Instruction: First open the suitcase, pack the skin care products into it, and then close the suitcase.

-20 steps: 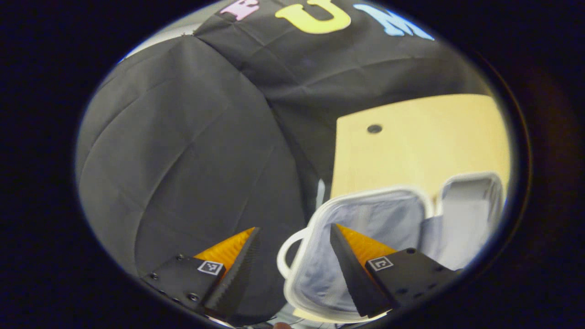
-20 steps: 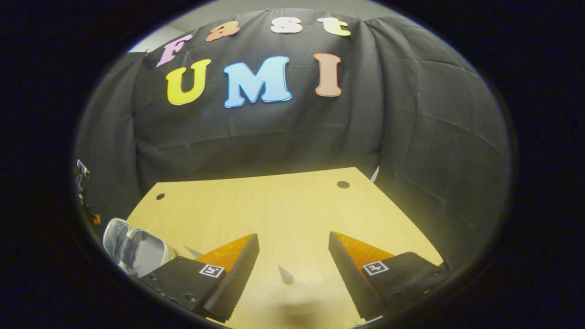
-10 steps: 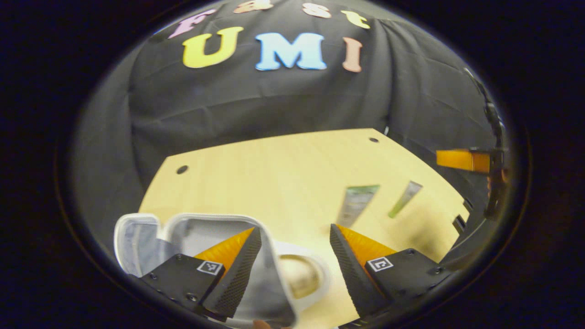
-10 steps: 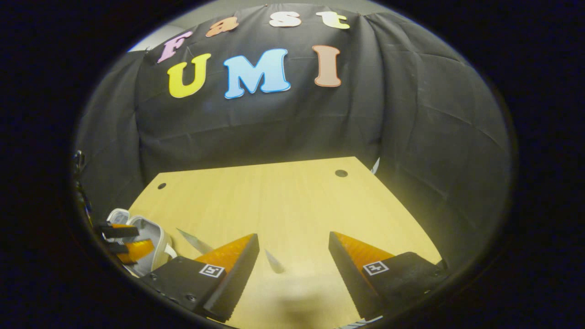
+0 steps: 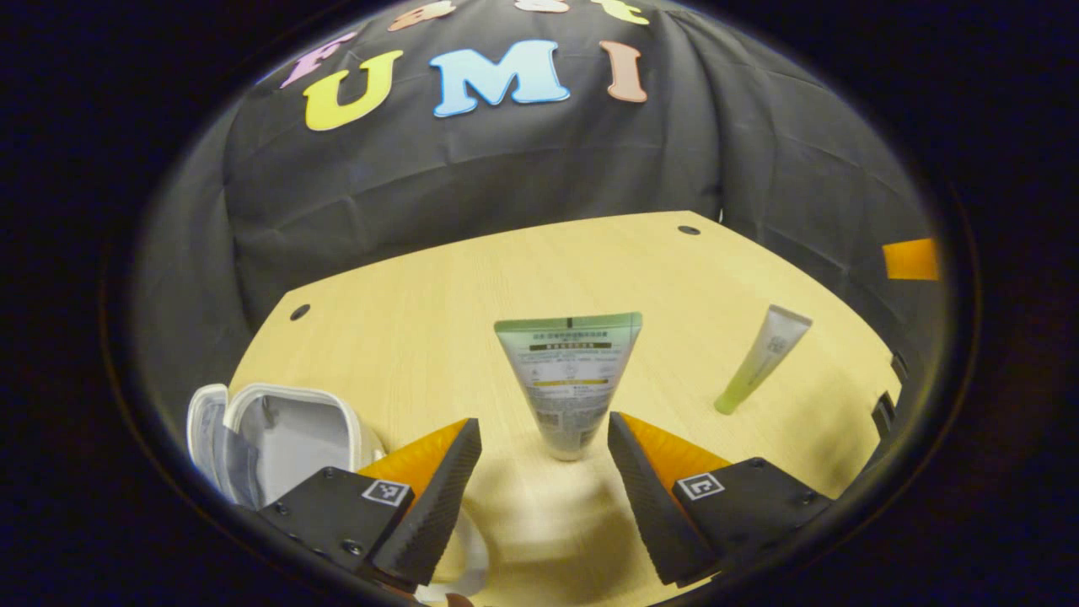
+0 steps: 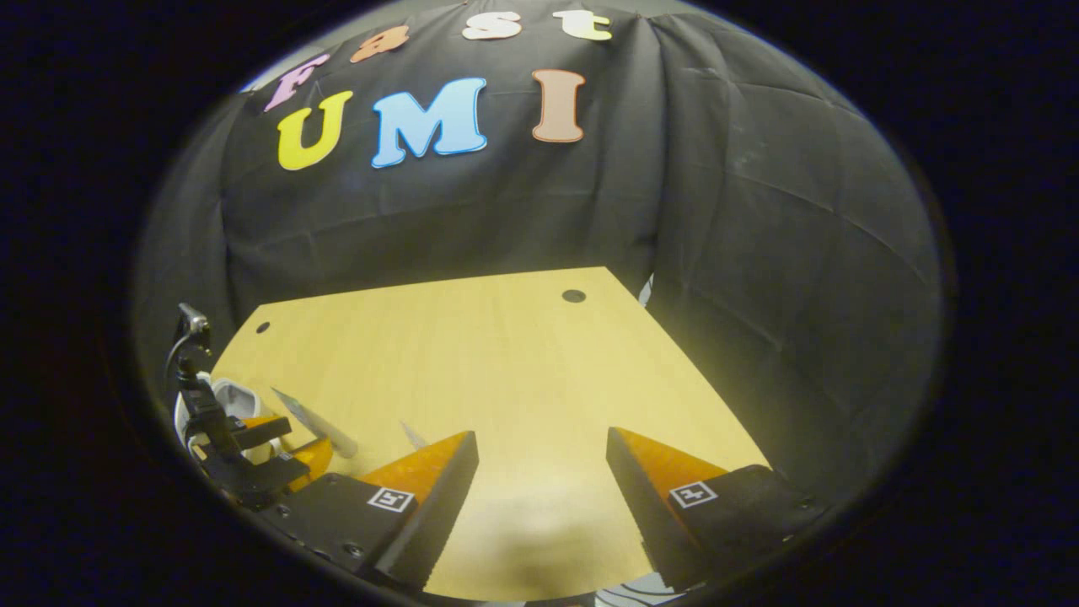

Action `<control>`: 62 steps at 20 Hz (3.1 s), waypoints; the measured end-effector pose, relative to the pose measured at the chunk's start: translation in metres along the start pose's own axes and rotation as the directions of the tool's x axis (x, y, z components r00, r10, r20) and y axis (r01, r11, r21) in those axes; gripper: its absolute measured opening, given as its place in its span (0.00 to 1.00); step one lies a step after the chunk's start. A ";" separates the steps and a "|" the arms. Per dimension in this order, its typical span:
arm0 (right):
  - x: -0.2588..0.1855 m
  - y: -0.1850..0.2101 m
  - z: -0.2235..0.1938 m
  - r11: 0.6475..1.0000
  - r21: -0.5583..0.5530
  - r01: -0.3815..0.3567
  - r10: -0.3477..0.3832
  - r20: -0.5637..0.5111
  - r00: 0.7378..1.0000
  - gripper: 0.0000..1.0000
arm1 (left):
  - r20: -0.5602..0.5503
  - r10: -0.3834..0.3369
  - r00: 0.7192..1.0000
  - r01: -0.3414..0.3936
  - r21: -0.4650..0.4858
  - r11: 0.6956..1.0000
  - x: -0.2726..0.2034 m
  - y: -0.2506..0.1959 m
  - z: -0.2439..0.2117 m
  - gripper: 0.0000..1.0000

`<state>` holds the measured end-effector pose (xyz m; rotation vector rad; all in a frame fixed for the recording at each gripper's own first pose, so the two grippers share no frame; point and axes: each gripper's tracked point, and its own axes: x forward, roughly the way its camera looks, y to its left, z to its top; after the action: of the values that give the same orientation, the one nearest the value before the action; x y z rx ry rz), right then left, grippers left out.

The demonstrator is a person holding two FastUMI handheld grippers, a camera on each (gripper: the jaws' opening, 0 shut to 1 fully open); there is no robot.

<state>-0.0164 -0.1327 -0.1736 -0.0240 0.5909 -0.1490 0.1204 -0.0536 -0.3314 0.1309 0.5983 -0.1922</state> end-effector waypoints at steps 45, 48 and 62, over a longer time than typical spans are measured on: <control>-0.054 0.422 -0.008 0.601 0.037 -0.798 0.797 -0.098 0.596 0.23 | -0.265 0.309 0.913 -0.357 -0.156 0.921 -0.195 0.257 -0.032 0.56; -0.061 0.455 -0.067 0.631 0.049 -0.774 0.741 -0.330 0.584 0.22 | -0.335 0.249 0.909 -0.301 -0.114 0.947 -0.193 0.258 -0.041 0.56; -0.052 0.439 -0.105 0.784 0.214 -0.582 0.568 -0.625 0.535 0.19 | -0.598 0.011 0.802 -0.177 -0.220 0.959 -0.192 0.270 -0.082 0.56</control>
<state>-0.0589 0.3116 -0.2610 0.2206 1.2994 0.5398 -0.0211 0.2510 -0.2706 -0.0473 1.2396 0.0381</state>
